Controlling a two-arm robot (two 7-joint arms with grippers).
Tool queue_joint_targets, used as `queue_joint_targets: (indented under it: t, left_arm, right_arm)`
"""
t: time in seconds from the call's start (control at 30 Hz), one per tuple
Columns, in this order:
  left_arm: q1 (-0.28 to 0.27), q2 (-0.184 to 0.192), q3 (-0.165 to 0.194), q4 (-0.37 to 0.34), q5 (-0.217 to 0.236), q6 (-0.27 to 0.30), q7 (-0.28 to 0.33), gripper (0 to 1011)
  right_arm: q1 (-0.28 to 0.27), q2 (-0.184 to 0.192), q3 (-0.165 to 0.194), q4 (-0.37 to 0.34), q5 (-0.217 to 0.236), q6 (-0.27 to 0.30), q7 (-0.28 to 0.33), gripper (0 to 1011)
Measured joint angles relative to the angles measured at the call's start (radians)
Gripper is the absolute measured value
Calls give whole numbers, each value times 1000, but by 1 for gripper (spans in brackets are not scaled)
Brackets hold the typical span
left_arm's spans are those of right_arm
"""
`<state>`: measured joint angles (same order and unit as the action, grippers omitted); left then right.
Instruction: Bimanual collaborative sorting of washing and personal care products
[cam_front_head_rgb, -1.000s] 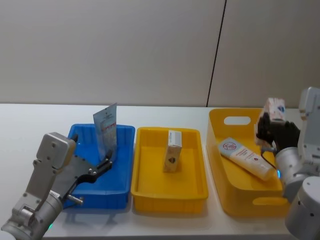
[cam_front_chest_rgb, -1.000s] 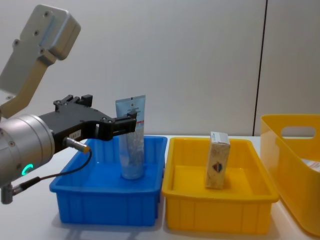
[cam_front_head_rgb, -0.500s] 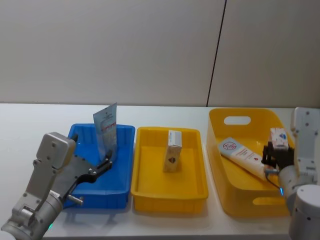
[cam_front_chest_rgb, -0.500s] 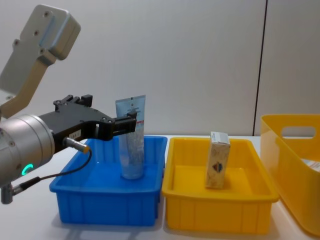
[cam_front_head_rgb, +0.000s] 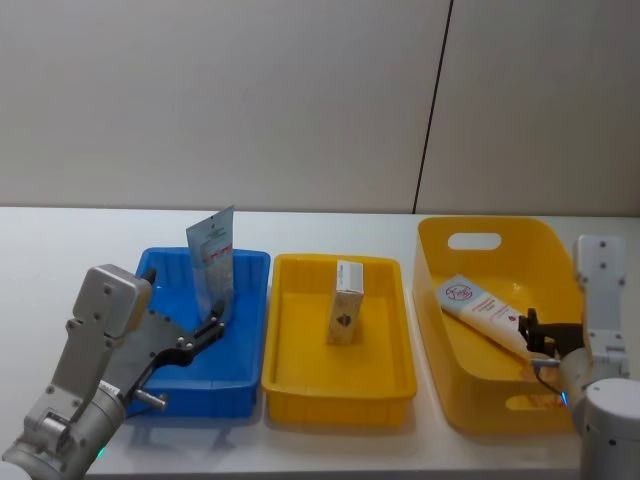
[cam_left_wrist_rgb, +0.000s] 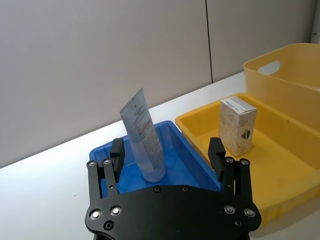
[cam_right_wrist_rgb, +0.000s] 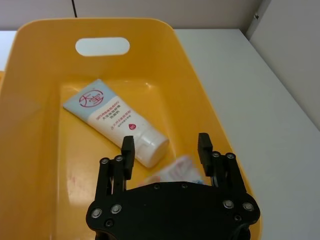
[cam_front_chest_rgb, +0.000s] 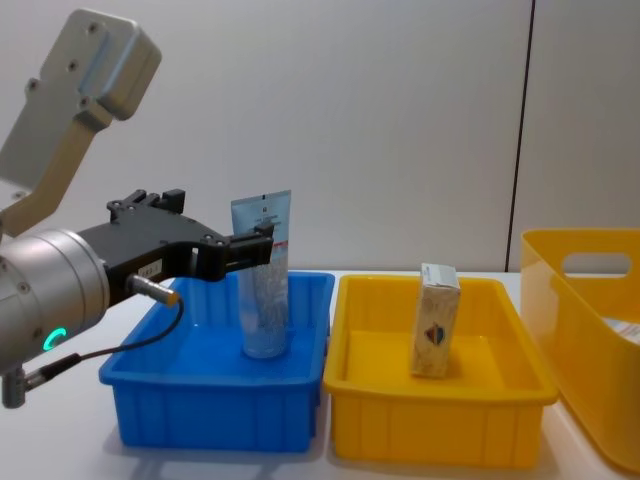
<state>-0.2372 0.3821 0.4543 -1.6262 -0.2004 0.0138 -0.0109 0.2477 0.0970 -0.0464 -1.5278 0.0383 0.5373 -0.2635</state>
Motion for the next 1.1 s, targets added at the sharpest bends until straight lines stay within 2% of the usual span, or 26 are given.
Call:
queue_joint_targets:
  t: [0.07, 0.33, 0.67, 1.1]
  left_arm:
    - [0, 0, 0, 0, 0, 0, 0, 1001]
    - [0, 0, 0, 0, 0, 0, 0, 1001]
    - [0, 0, 0, 0, 0, 0, 0, 1001]
    - [0, 0, 0, 0, 0, 0, 0, 1001]
  right_arm:
    - [1, 1, 0, 4, -2, 4, -1, 802]
    - [1, 3, -1, 11, -8, 12, -2, 1003]
    - [-9, 1, 5, -15, -1, -29, 17, 1003]
    - [-31, -11, 35, -95, 44, -143, 76, 1003]
